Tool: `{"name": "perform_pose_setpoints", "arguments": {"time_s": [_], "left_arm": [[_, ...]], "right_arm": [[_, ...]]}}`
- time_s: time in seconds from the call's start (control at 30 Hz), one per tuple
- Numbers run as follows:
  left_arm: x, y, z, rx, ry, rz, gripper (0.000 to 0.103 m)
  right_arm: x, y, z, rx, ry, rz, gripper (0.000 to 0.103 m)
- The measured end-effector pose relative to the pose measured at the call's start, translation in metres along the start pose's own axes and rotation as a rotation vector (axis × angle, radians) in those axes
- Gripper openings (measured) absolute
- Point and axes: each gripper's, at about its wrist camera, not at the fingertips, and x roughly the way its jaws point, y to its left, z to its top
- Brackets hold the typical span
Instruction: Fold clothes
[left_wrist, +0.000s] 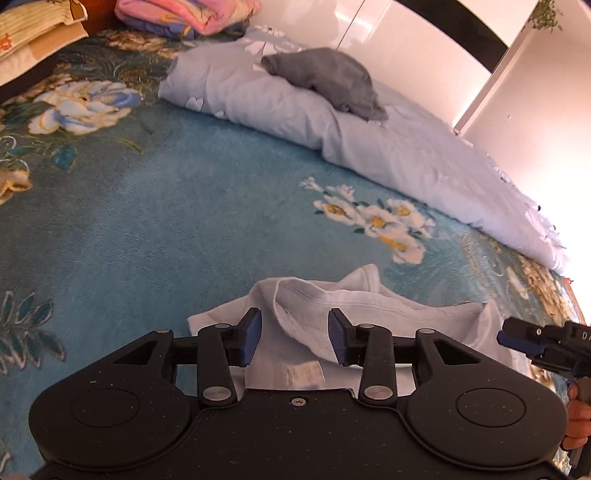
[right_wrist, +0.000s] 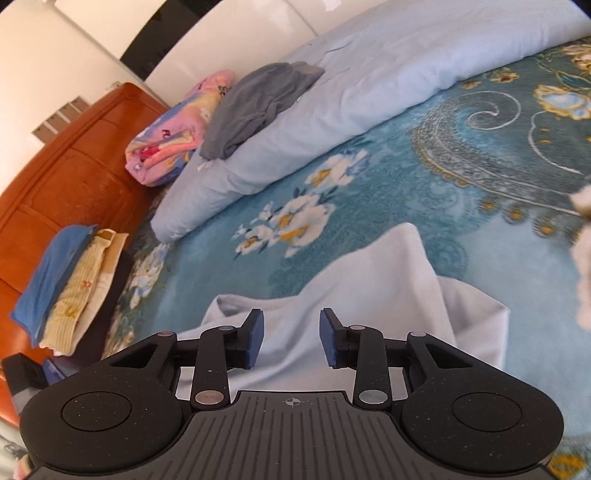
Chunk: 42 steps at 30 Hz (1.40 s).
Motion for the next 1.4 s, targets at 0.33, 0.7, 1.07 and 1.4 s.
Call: {"name": "perform_pose_setpoints", "arguments": {"time_s": [0.33,0.7,1.07,1.4], "left_arm": [[0.033,0.017,0.021,-0.072,-0.021,0.008,0.006],[-0.044,-0.004,-0.025,0.031,-0.109,-0.125,0.03],[0.025,-0.056,-0.036,0.091,0.022,-0.098,0.028],[-0.005,-0.094,-0.077,0.12,0.07,-0.245,0.026]], "right_arm": [[0.02,-0.031,0.022,0.064,-0.04,-0.127,0.031],[-0.059,-0.072,-0.03,0.053,-0.053,-0.135,0.039],[-0.064,-0.084,-0.064,0.171,-0.049,-0.02,0.04],[-0.062,-0.073,-0.062,0.174,-0.06,-0.024,0.008]]}}
